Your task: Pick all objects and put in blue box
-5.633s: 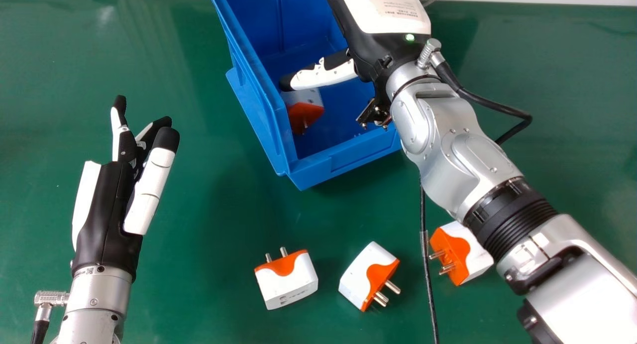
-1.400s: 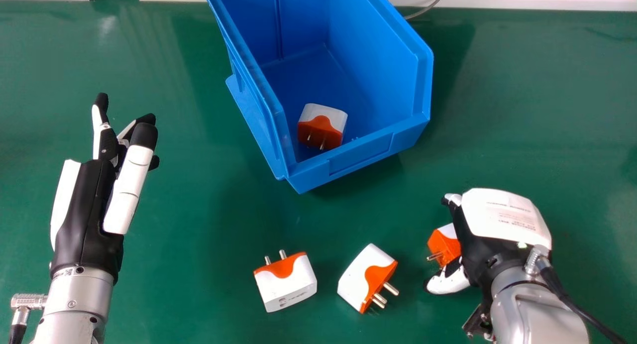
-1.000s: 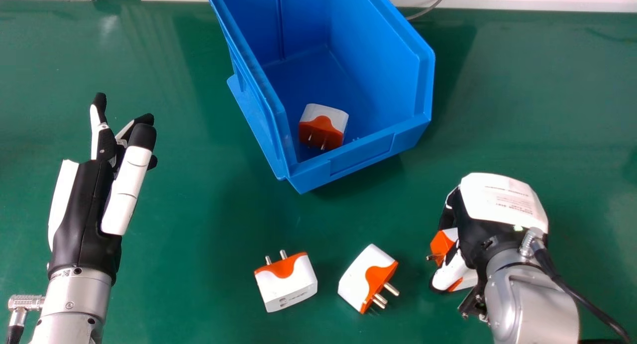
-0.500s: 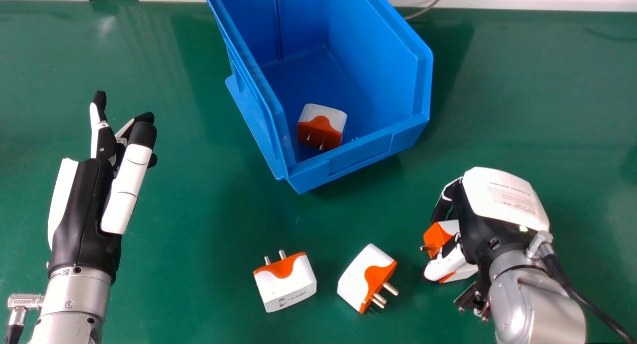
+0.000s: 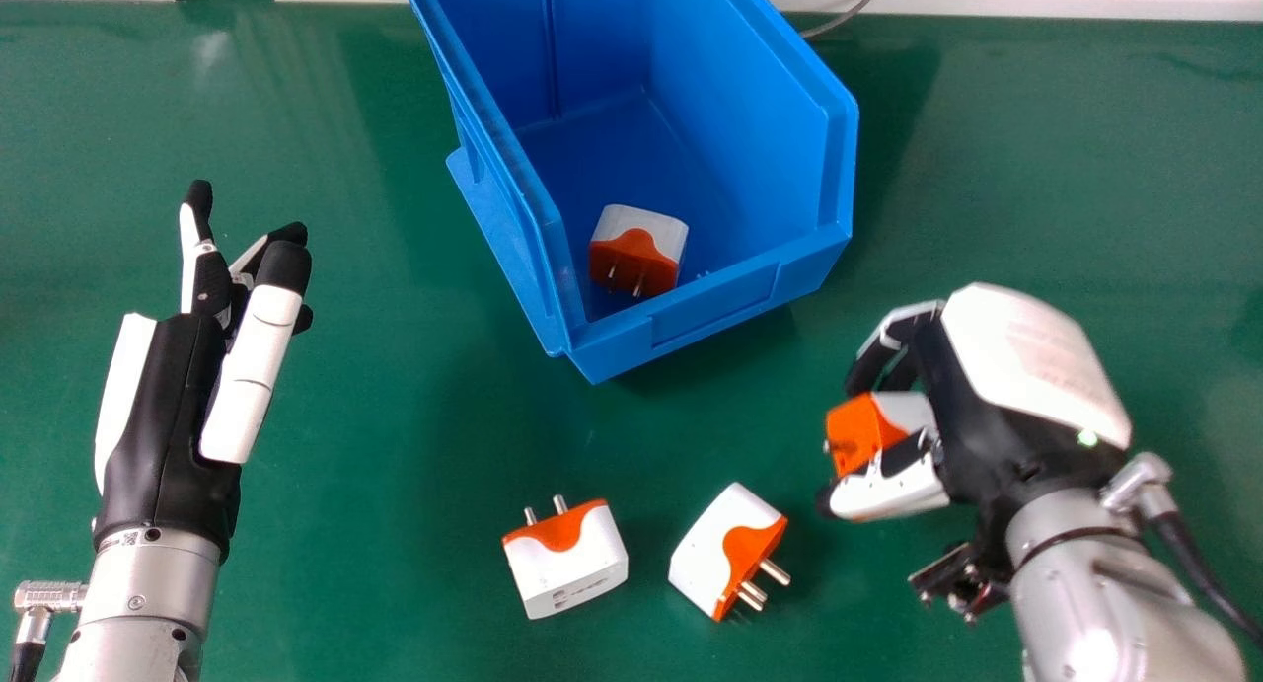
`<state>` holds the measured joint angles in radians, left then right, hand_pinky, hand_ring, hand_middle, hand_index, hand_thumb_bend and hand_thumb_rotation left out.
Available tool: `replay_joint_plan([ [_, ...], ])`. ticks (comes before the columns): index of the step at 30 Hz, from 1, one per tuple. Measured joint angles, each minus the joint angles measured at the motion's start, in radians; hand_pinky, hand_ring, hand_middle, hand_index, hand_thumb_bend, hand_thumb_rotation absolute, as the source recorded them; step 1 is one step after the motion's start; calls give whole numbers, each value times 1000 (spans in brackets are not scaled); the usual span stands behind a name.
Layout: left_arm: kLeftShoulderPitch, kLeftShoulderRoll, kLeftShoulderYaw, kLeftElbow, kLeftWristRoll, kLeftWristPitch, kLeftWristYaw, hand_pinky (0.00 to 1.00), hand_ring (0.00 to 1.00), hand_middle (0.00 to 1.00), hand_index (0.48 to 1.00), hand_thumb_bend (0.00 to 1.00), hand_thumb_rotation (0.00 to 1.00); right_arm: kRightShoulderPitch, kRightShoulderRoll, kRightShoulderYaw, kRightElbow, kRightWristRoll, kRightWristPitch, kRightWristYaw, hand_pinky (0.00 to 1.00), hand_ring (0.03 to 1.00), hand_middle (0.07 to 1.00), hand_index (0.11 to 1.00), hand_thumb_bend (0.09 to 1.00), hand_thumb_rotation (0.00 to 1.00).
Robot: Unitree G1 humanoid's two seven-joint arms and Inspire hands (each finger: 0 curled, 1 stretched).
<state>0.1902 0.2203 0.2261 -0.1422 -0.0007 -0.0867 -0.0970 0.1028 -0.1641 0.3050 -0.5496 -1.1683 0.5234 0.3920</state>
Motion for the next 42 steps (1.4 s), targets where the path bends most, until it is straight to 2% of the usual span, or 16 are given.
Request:
replay_joint_plan([
  [5, -1, 0, 0, 0, 1, 2, 0, 826, 921, 908, 929, 809, 970, -14, -12, -3, -50, 18, -70, -4, 59, 125, 469, 488, 518, 0],
  [10, -5, 0, -4, 0, 3, 5, 3, 825, 921, 908, 929, 803, 971, -96, -35, -21, -46, 38, -152, -32, 47, 112, 470, 483, 518, 0],
  [15, -9, 0, -8, 1, 5, 6, 8, 822, 920, 908, 929, 799, 971, -225, -49, -23, 29, 75, -237, -75, 50, 109, 470, 479, 518, 0],
  [17, -7, 0, -4, 3, 7, 8, 13, 820, 920, 908, 929, 795, 972, -277, -48, -20, 91, 95, -263, -95, 55, 110, 444, 477, 516, 0],
  [18, -8, 0, -5, 4, 10, 10, 14, 817, 920, 908, 929, 791, 972, -323, -46, -18, 146, 103, -273, -100, 61, 115, 446, 476, 515, 0],
  [21, -12, 0, -10, 2, 17, 11, 13, 813, 920, 908, 929, 788, 971, -433, -40, -14, 269, 113, -278, -113, 90, 156, 463, 480, 516, 0],
  [23, -12, 0, -10, 3, 21, 11, 14, 811, 920, 908, 929, 788, 971, -490, -35, -7, 334, 114, -278, -124, 143, 240, 451, 515, 510, 0],
  [26, -10, -1, -8, 3, 21, 11, 15, 811, 919, 908, 929, 788, 971, -552, -20, 12, 417, 116, -271, -134, 183, 293, 449, 529, 508, 0],
  [30, -10, -1, -10, 3, 21, 11, 15, 813, 919, 908, 929, 788, 971, -659, 17, 29, 573, 136, -250, -154, 198, 297, 432, 537, 506, 0],
  [31, -8, -1, -7, 3, 20, 12, 16, 813, 919, 908, 929, 788, 971, -686, 23, 37, 615, 137, -250, -174, 198, 297, 432, 537, 506, 0],
  [35, -5, -4, -9, 0, 20, 12, 16, 814, 919, 908, 929, 792, 971, -796, 44, 61, 790, 148, -253, -253, 221, 334, 458, 550, 503, 0],
  [42, 2, -8, -11, -10, 20, 12, 18, 813, 919, 908, 928, 797, 970, -894, 50, 99, 988, 187, -282, -346, 199, 339, 463, 552, 502, 0],
])
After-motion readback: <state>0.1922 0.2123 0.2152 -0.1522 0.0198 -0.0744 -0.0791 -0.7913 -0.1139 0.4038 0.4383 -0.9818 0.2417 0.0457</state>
